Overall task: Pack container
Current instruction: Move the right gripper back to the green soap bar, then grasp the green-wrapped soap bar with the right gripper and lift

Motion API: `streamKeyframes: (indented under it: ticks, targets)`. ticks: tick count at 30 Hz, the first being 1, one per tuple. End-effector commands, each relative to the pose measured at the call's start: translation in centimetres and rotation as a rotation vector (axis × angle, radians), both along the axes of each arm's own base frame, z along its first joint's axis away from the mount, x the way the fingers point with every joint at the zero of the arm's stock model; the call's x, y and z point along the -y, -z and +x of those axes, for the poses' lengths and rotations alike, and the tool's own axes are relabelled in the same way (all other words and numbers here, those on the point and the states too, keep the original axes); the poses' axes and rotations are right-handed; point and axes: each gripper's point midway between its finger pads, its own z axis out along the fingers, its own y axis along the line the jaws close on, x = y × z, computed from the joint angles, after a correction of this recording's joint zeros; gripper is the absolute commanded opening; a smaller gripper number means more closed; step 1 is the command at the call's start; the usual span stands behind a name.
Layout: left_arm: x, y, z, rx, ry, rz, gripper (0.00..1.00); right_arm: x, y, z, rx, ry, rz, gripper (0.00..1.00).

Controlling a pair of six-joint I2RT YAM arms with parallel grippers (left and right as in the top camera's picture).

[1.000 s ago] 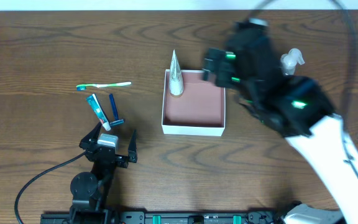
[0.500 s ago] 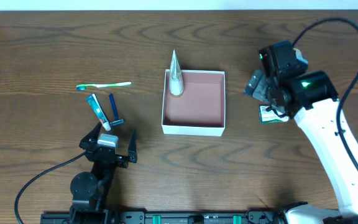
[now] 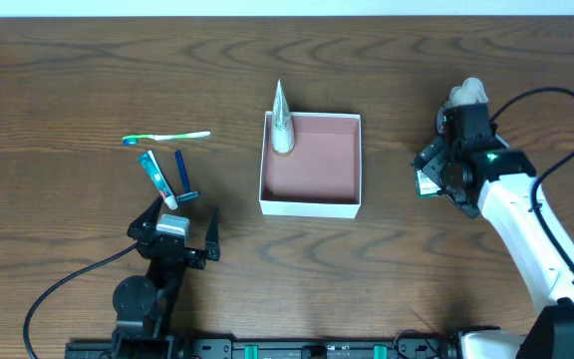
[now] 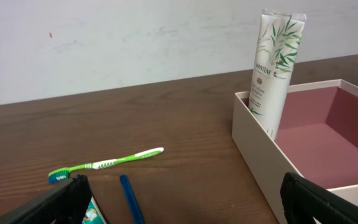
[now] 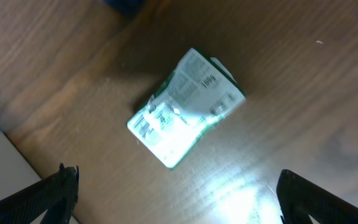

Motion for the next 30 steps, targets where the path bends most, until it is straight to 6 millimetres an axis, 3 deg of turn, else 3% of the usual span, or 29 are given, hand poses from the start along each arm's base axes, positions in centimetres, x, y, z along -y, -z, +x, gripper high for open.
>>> streamKeyframes:
  ticks: [1,14,21,25,30]
  targets:
    - [0.1,1.6,-0.1,-0.048,0.007,0.015,0.98,0.4,1.4,-0.2,0.001,0.031,0.02,0.99]
    - [0.1,1.6,-0.1,-0.048,0.007,0.015,0.98,0.5,6.1,2.6,0.018,0.031,0.018,0.99]
    - [0.1,1.6,-0.1,-0.048,0.007,0.015,0.98,1.0,7.8,2.6,-0.02,0.04,0.014,0.97]
    - [0.1,1.6,-0.1,-0.048,0.007,0.015,0.98,1.6,8.9,2.1,-0.054,0.055,0.013,0.93]
    - [0.1,1.6,-0.1,-0.048,0.007,0.015,0.98,1.6,9.5,1.6,-0.088,0.019,0.007,0.74]
